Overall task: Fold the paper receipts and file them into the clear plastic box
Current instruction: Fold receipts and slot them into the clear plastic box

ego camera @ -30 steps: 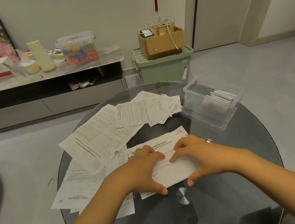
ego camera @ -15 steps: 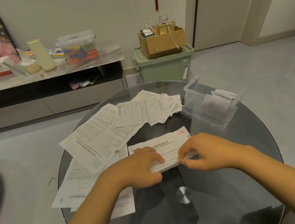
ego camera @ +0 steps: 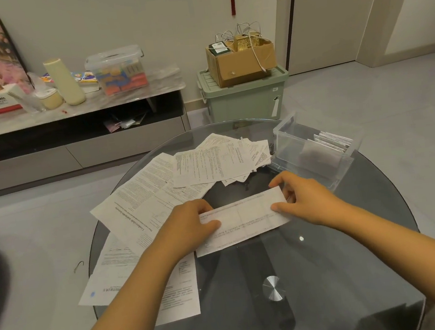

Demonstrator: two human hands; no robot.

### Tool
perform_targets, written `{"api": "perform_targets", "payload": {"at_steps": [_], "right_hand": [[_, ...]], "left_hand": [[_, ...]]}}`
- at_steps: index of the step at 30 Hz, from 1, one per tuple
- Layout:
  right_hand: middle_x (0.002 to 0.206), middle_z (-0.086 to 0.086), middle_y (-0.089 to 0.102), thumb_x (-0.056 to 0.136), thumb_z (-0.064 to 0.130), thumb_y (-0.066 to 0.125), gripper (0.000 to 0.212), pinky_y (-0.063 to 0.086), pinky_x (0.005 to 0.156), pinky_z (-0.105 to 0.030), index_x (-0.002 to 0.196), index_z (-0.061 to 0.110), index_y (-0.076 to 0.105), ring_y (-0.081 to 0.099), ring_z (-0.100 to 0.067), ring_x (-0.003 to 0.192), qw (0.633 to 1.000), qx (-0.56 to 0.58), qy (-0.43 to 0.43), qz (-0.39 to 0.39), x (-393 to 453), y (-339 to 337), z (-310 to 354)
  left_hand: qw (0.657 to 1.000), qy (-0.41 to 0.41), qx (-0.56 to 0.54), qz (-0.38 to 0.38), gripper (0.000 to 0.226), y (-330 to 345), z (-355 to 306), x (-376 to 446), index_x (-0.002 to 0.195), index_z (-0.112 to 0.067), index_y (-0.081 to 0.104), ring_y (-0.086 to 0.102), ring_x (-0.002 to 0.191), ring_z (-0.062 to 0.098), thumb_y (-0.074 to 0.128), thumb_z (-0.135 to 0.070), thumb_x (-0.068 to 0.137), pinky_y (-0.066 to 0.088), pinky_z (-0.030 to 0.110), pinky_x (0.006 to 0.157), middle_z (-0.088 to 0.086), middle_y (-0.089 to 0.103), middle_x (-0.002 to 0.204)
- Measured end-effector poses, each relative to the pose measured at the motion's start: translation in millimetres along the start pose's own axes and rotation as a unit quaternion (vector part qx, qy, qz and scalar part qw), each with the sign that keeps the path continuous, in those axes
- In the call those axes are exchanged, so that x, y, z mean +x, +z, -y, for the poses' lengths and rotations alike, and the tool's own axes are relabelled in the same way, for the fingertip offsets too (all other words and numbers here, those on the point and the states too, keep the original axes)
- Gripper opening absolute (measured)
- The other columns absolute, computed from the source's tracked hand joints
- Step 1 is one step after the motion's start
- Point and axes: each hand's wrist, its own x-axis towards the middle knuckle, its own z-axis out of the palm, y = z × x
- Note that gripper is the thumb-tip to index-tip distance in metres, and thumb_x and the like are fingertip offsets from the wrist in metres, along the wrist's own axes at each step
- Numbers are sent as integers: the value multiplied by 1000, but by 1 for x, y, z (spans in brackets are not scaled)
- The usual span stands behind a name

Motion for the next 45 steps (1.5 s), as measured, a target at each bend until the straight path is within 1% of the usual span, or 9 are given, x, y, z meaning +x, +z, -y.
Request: {"api": "perform_targets", "payload": {"at_steps": [5, 9, 14, 19, 25, 29, 36, 39, 45], "right_hand": [[88, -2, 58, 85, 21, 65, 48, 40, 63, -22, 127, 29, 43, 52, -13, 74, 999, -42, 8, 11, 0, 8, 4], [107, -4, 56, 88, 21, 59, 32, 39, 74, -26, 119, 26, 52, 48, -16, 88, 991, -111, 36, 61, -3, 8, 6], [131, -5, 48, 86, 19, 62, 53, 46, 73, -22, 135, 17, 42, 58, -19, 94, 987, -98, 77, 103, -14, -1, 10], [113, -4, 44, 87, 10, 53, 32, 51, 53, -28, 116, 17, 40, 60, -19, 46, 987, -14, 114, 114, -24, 7, 14], [85, -7, 60, 89, 0, 45, 38, 52, 45, -24, 117, 26, 44, 63, -22, 50, 974, 116, 134, 139, -31, -1, 17], [97, -17, 66, 92, 1, 48, 27, 53, 46, -24, 112, 15, 59, 66, -19, 57, 953, 211, 135, 172, -31, -9, 21], [83, -17, 72, 93, 5, 48, 23, 25, 33, -14, 102, 6, 69, 61, -12, 46, 908, 363, 120, 171, -27, -14, 30], [77, -7, 70, 93, 13, 49, 21, 23, 33, -14, 101, 12, 69, 52, -12, 40, 918, 375, 106, 76, -26, -11, 35], [84, -1, 60, 91, 12, 54, 20, 36, 44, -9, 103, 24, 65, 56, -8, 58, 947, 300, 28, -110, -22, -6, 36]], "left_hand": [[995, 25, 100, -11, 48, 7, 4, 4, 125, -28, 49, 47, 111, 11, 69, -35, 82, 42, 26, 90, -7, 48, 120], [987, 59, 151, -16, 42, 17, -1, 8, 126, -27, 49, 40, 118, 16, 59, -39, 88, 37, 28, 95, -3, 46, 125], [976, 59, 203, -60, 42, 21, -6, 9, 128, -24, 47, 36, 118, 19, 54, -41, 91, 31, 30, 98, 0, 41, 127], [981, 122, 150, -32, 28, 31, -29, -4, 119, -22, 52, 46, 108, 17, 51, -29, 92, 40, 29, 87, -3, 46, 116], [970, 175, 160, 56, 54, 37, -28, -14, 136, -34, 44, 36, 119, 12, 50, -56, 87, 36, 31, 101, -8, 42, 131], [963, 190, 173, 81, 67, 36, -25, -12, 136, -36, 41, 33, 120, 10, 58, -65, 77, 34, 31, 103, -10, 38, 132], [963, 216, 153, 47, 47, 40, -31, -12, 102, -29, 54, 44, 96, 12, 59, -67, 75, 40, 29, 81, -12, 50, 101], [975, 209, 73, 19, 34, 38, -33, -12, 69, -22, 47, 46, 68, 14, 54, -50, 87, 36, 31, 60, -6, 49, 67], [994, 106, -8, 19, 50, 29, -26, -6, 53, -16, 38, 35, 49, 11, 44, -41, 96, 26, 25, 51, -3, 38, 51]]}}
